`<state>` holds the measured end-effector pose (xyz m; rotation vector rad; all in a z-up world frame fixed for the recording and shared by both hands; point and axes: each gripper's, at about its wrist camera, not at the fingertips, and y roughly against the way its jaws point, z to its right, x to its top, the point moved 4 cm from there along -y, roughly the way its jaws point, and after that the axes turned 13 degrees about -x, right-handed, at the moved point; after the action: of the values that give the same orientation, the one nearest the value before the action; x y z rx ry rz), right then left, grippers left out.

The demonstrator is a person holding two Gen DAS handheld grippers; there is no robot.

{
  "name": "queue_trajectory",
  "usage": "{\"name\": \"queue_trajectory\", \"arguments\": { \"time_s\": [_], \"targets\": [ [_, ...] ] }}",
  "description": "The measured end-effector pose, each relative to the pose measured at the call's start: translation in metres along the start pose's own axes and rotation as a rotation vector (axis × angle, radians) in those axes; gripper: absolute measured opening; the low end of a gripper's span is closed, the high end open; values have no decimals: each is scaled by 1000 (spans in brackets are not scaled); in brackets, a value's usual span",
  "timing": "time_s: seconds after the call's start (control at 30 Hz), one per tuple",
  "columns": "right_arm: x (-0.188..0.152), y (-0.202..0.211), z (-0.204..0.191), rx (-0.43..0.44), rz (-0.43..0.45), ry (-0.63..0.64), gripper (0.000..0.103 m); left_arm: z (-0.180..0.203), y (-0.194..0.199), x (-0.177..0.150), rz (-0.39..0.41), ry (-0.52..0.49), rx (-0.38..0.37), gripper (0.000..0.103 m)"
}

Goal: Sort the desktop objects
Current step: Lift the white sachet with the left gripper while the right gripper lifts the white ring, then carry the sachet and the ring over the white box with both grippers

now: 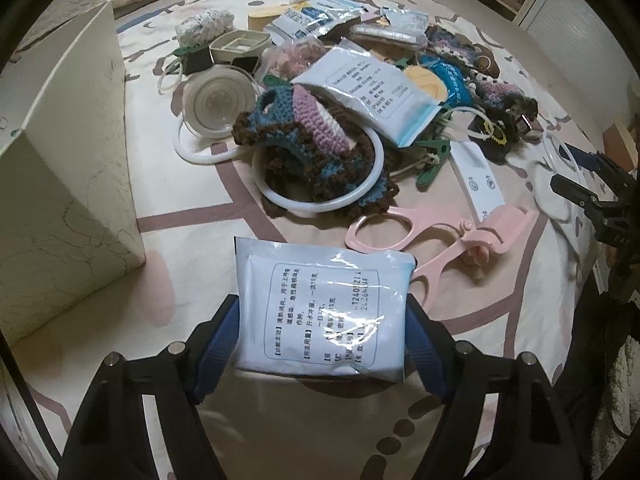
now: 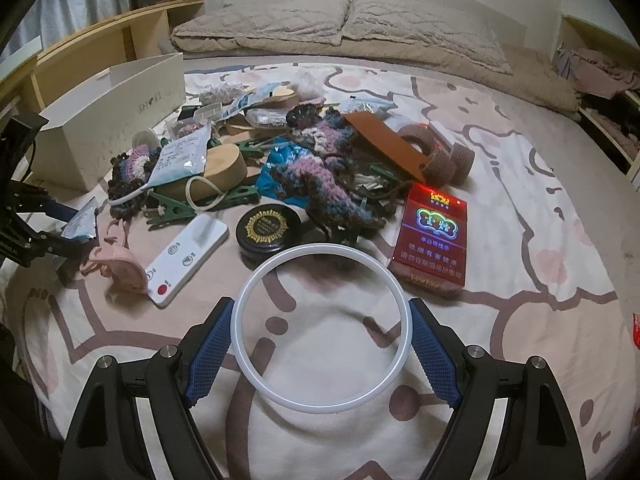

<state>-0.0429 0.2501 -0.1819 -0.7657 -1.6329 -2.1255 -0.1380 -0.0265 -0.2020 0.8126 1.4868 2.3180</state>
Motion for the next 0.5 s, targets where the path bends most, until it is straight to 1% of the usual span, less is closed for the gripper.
{"name": "queue_trajectory", "arguments": {
  "time_s": [0.17, 0.33, 0.5],
  "targets": [
    [4, 5, 0, 0, 17, -1, 85, 6, 8, 1, 23, -9, 3, 78],
    [11, 17, -4, 4, 68, 6, 85, 13, 12, 11, 49, -25, 13, 78],
    [24, 25, -7, 12, 95, 2, 85, 23, 22, 19, 90, -47, 15, 78]
  ]
}}
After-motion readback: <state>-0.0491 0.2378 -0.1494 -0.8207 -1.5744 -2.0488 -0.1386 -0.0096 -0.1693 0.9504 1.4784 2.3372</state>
